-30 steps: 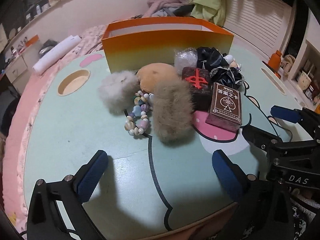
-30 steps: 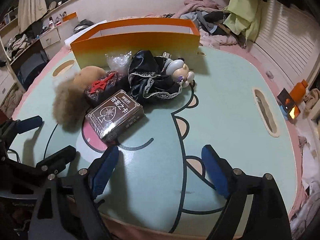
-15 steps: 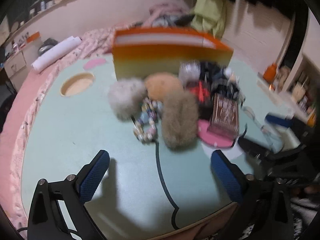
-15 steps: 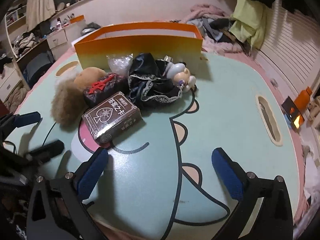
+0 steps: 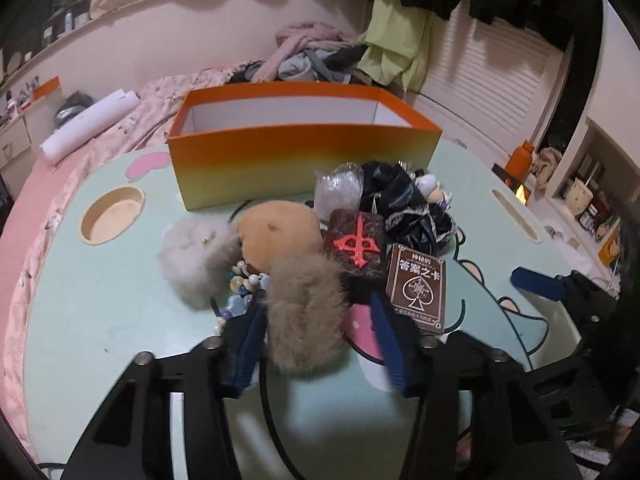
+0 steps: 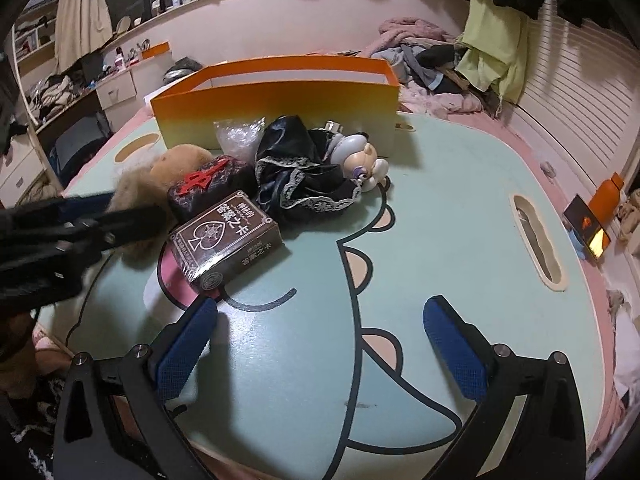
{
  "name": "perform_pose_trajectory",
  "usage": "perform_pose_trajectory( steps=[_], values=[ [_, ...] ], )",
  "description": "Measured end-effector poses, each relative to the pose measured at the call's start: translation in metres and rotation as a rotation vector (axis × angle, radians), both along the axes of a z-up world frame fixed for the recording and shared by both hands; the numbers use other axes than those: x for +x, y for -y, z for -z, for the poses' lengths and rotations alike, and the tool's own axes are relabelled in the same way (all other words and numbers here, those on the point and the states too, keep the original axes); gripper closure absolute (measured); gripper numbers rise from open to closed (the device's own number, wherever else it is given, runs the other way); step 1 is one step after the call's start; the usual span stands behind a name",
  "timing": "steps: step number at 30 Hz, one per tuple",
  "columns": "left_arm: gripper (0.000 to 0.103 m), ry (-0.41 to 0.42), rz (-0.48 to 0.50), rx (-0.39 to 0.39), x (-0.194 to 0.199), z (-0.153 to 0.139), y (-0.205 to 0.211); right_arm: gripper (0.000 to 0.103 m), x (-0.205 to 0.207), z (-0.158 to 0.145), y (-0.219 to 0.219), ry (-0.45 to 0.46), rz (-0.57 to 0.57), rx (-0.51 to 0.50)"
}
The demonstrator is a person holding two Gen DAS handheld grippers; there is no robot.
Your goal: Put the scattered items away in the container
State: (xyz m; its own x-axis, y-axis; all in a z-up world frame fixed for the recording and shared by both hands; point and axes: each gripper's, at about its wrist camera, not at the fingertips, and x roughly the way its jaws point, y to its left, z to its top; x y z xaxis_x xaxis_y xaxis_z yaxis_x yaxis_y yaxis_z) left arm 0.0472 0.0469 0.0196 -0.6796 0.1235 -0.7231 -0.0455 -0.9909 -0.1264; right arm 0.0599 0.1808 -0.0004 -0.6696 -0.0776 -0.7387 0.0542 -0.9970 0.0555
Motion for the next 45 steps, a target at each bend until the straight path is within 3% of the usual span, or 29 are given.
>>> perform_pose_trajectory(
  steps=[2, 4, 9, 13, 17, 19, 23, 27, 31, 39, 45],
  values=[
    [0.077, 0.008, 0.003, 0.007, -0.001, 0.003, 0.001, 0.002, 0.002, -0.002, -0.002, -0.011, 0.007, -0.016],
    [0.079, 0.002, 0.002, 0.036, 0.000, 0.003, 0.006, 0.004, 0.005, -0.005, -0.003, -0.031, 0.002, -0.031],
    [0.080, -0.089, -0.003, 0.108, 0.021, -0.010, 0.019, 0.011, 0.009, -0.014, 0.001, -0.078, -0.063, -0.068],
    [0.080, -0.154, -0.062, 0.141, 0.039, -0.016, 0.032, 0.016, 0.011, -0.018, 0.007, -0.101, -0.140, -0.104],
    [0.080, -0.184, -0.105, 0.180, 0.050, -0.016, 0.042, 0.018, 0.006, -0.017, 0.015, -0.089, -0.244, -0.150],
    [0.080, -0.192, -0.121, 0.193, 0.052, -0.016, 0.047, 0.018, 0.002, -0.015, 0.023, -0.079, -0.260, -0.125],
    [0.080, -0.181, -0.113, 0.193, 0.052, -0.015, 0.048, 0.019, -0.011, -0.016, 0.036, -0.082, -0.276, -0.083],
    [0.080, -0.168, -0.098, 0.188, 0.050, -0.012, 0.045, 0.032, -0.028, -0.013, 0.042, -0.047, -0.266, -0.081],
    [0.080, -0.170, -0.100, 0.196, 0.049, -0.012, 0.046, 0.034, -0.028, -0.011, 0.043, -0.054, -0.276, -0.080],
    [0.080, -0.175, -0.086, 0.185, 0.048, -0.014, 0.044, 0.034, 0.000, -0.021, 0.029, -0.054, -0.326, -0.202],
    [0.080, -0.197, -0.064, 0.156, 0.040, -0.028, 0.045, 0.034, 0.007, -0.045, 0.021, -0.123, -0.317, -0.234]
  ],
)
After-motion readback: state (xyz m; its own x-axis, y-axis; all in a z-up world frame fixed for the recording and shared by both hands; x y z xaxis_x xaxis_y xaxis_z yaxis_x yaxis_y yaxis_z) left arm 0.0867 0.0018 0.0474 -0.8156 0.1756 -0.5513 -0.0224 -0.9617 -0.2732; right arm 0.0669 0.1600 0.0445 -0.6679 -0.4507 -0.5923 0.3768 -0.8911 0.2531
